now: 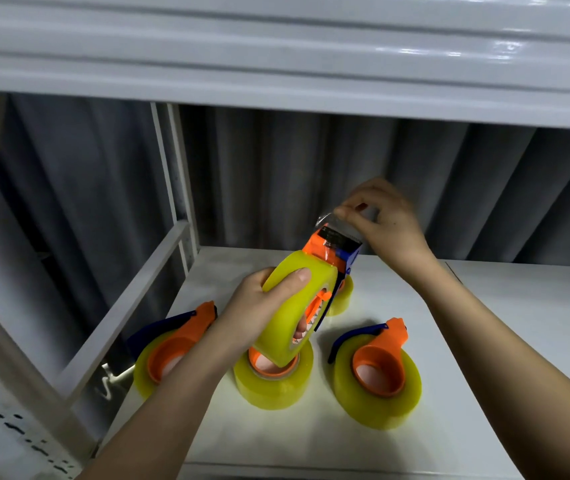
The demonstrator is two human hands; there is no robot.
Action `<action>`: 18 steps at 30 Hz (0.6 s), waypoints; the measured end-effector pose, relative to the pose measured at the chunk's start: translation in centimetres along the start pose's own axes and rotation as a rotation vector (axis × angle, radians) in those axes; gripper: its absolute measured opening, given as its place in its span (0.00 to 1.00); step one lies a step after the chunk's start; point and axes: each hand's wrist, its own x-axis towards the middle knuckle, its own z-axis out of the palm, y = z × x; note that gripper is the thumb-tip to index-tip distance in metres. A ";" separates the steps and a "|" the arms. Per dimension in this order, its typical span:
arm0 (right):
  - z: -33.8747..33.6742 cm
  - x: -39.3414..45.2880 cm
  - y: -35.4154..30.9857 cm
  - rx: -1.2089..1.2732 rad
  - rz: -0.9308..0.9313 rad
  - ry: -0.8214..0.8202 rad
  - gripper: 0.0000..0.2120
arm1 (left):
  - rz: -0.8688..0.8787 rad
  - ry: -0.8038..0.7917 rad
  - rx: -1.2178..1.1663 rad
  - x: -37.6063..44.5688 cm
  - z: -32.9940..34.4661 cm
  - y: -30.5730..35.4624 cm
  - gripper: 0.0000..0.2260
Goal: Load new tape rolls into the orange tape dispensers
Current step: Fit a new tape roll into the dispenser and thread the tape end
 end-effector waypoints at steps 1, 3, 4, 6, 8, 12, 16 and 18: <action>0.0 0.1 0.0 0.033 0.010 -0.018 0.04 | -0.016 -0.006 -0.001 0.0 -0.2 0.0 0.11; 0.2 0.1 -0.2 0.083 0.009 -0.054 0.04 | -0.039 -0.015 -0.007 -0.1 -0.4 0.0 0.14; 0.3 0.1 -0.2 0.107 0.002 -0.063 0.04 | -0.047 -0.021 -0.005 -0.2 -0.5 0.0 0.16; 0.3 0.1 -0.2 0.142 -0.007 -0.080 0.04 | -0.046 -0.031 -0.008 -0.5 -0.5 0.1 0.18; 0.3 -0.1 -0.1 0.166 -0.008 -0.093 0.03 | -0.034 -0.031 -0.012 -0.7 -0.6 0.1 0.19; 0.4 -0.4 0.2 0.193 -0.013 -0.071 0.04 | -0.035 -0.036 -0.019 -1.0 -0.9 0.2 0.19; 0.2 -0.3 -0.3 0.219 -0.018 -0.077 0.08 | -0.043 -0.049 -0.022 -1.2 -1.0 0.4 0.19; 0.0 0.0 -0.6 0.221 -0.006 -0.107 0.10 | -0.044 -0.057 -0.023 -1.4 -1.1 0.6 0.19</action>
